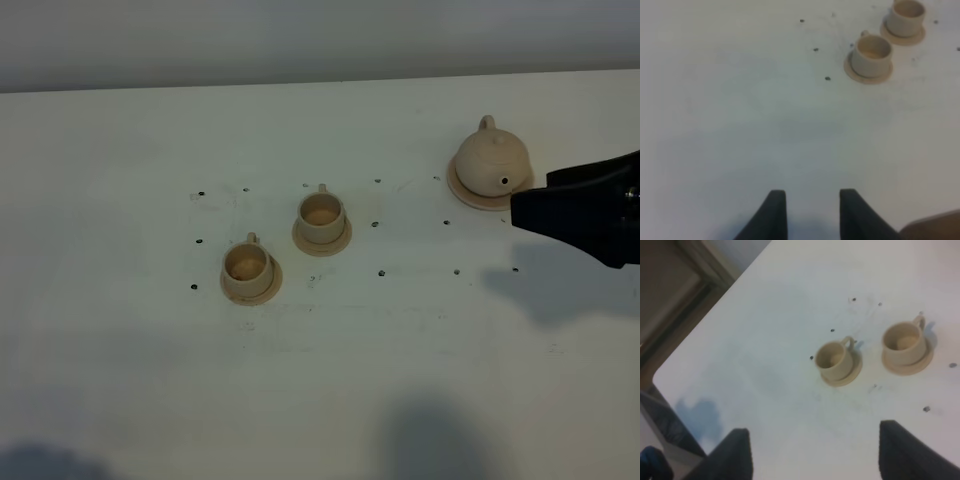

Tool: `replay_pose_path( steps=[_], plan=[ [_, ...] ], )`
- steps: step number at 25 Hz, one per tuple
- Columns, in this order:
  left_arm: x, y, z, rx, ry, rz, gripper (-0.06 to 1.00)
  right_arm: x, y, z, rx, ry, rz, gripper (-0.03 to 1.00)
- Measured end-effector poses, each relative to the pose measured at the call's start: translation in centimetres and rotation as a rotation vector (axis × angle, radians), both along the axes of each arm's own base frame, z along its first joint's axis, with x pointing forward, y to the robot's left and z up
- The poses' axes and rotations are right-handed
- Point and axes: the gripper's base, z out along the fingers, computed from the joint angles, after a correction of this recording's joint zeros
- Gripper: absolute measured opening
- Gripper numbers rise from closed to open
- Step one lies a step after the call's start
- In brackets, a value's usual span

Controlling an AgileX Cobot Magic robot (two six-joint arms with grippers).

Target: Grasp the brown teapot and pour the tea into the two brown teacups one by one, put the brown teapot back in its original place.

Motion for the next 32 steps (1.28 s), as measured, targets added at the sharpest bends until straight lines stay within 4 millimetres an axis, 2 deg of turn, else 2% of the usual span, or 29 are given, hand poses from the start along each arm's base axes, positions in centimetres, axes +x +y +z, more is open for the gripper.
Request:
replay_pose_path(
  steps=[5, 9, 13, 18, 21, 25, 28, 32],
  plan=[
    [0.0, 0.0, 0.0, -0.002, 0.001, -0.002, 0.24, 0.7, -0.1, 1.3, -0.007, -0.045, -0.012, 0.54],
    [0.0, 0.0, 0.0, -0.002, 0.001, -0.002, 0.24, 2.2, 0.0, 1.9, 0.000, -0.024, -0.026, 0.54],
    [0.0, 0.0, 0.0, -0.002, 0.001, -0.002, 0.24, 4.3, -0.1, 1.6, 0.002, 0.007, -0.052, 0.54],
    [0.0, 0.0, 0.0, -0.002, 0.001, -0.002, 0.24, 7.1, -0.1, 0.1, -0.001, 0.058, -0.113, 0.54],
    [0.0, 0.0, 0.0, -0.002, 0.001, -0.002, 0.24, 8.4, 1.0, -0.9, -0.013, 0.083, -0.102, 0.54],
    [0.0, 0.0, 0.0, -0.002, 0.001, -0.002, 0.24, 9.6, 3.9, -1.5, -0.054, 0.077, -0.052, 0.54],
    [0.0, 0.0, 0.0, -0.002, 0.001, -0.002, 0.24, 10.5, 6.1, -1.0, -0.094, 0.045, -0.023, 0.54],
    [0.0, 0.0, 0.0, -0.002, 0.001, -0.002, 0.24, 12.2, 8.2, 0.5, -0.127, -0.024, -0.044, 0.53]
  ],
)
